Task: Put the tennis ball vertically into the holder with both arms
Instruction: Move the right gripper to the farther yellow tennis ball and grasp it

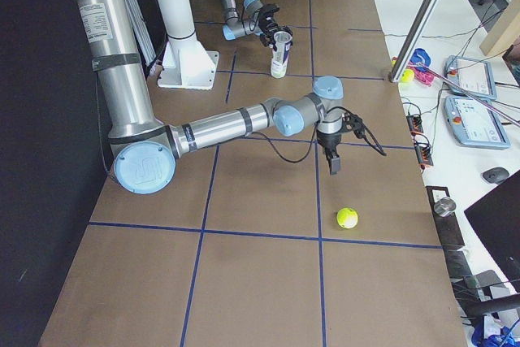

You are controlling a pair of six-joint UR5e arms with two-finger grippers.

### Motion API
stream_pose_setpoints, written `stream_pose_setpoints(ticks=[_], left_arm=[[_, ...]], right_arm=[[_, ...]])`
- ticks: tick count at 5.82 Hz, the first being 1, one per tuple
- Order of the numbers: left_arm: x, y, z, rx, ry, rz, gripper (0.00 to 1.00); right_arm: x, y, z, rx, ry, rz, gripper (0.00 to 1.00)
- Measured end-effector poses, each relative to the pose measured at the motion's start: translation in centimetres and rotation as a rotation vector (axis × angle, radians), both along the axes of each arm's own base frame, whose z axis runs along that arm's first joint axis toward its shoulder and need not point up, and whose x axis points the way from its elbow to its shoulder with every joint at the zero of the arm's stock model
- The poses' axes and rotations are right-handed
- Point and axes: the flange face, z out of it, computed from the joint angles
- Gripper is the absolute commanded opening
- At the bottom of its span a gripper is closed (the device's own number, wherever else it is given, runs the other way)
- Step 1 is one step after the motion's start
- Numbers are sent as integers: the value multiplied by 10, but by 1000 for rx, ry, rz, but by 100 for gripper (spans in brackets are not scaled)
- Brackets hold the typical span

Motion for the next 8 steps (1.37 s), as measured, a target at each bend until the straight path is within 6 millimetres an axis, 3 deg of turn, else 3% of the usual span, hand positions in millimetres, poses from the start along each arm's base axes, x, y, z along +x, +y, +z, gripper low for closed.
stream_pose_setpoints(ticks=[1,2,3,5,8], left_arm=[[0,0,-1,0,2,0,91],[0,0,-2,0,3,0,91],[0,0,-1,1,3,0,91],[0,0,-3,1,3,0,92],[0,0,-2,1,2,0,92]], right_arm=[[17,-17,54,30,46,-23,98],[28,-31,85,30,62,-21,98],[29,-46,98,14,69,-18,99],[22,-63,100,1,67,-21,99],[-4,-59,112,-18,76,-68,98]])
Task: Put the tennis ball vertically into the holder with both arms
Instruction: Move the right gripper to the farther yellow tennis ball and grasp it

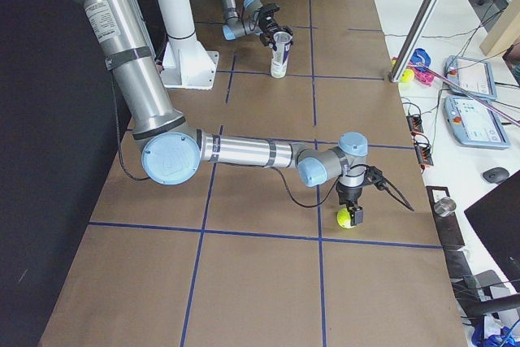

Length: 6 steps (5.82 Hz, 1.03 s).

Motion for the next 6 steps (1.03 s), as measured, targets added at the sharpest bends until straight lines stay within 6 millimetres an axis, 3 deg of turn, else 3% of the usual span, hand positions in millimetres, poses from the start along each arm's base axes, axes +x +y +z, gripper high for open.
stream_pose_setpoints(ticks=[2,5,6], left_arm=[[0,0,0,0,1,0,92],[0,0,0,0,0,0,92],[0,0,1,0,0,0,92]], right_arm=[[-7,3,12,0,25,-36,91],[-9,-8,3,35,60,-40,87],[-8,-9,1,44,65,-37,69]])
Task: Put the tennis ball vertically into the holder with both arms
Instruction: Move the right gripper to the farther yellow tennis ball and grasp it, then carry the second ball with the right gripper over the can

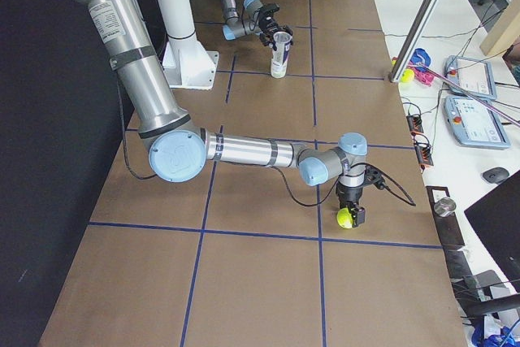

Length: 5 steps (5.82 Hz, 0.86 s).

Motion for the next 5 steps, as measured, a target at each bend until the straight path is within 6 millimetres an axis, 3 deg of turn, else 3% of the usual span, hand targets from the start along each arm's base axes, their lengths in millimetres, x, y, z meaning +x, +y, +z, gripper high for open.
stream_pose_setpoints(ticks=[1,2,3,4,5], left_arm=[[0,0,0,0,0,0,92],[0,0,0,0,-1,0,92],[0,0,0,0,-1,0,92],[0,0,0,0,-1,1,92],[0,0,0,0,0,0,92]], right_arm=[[0,-1,0,7,4,3,15],[0,-1,0,10,3,6,0],[-1,-3,-6,14,-6,14,0],[-5,-10,-39,42,-42,27,0],[-8,-12,-98,55,-100,57,0]])
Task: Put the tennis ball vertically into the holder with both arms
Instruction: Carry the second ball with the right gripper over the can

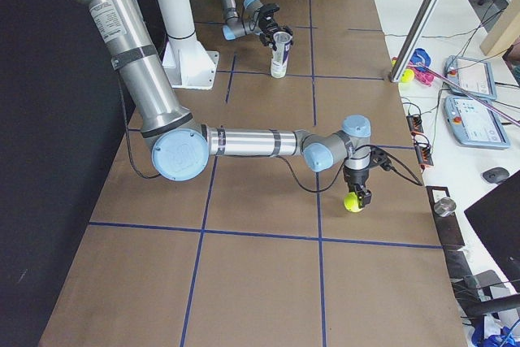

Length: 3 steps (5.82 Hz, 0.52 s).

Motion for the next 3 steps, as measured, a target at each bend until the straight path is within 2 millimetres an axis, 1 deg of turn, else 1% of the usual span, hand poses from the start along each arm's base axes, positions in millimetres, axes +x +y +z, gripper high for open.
stream_pose_setpoints(ticks=[1,2,3], left_arm=[[0,0,-1,0,2,0,92],[0,0,-1,0,2,0,92],[0,0,-1,0,3,0,92]], right_arm=[[-20,13,-73,-34,-100,48,0],[-62,44,-155,-98,-245,109,0],[-108,85,-241,-177,-405,170,0]])
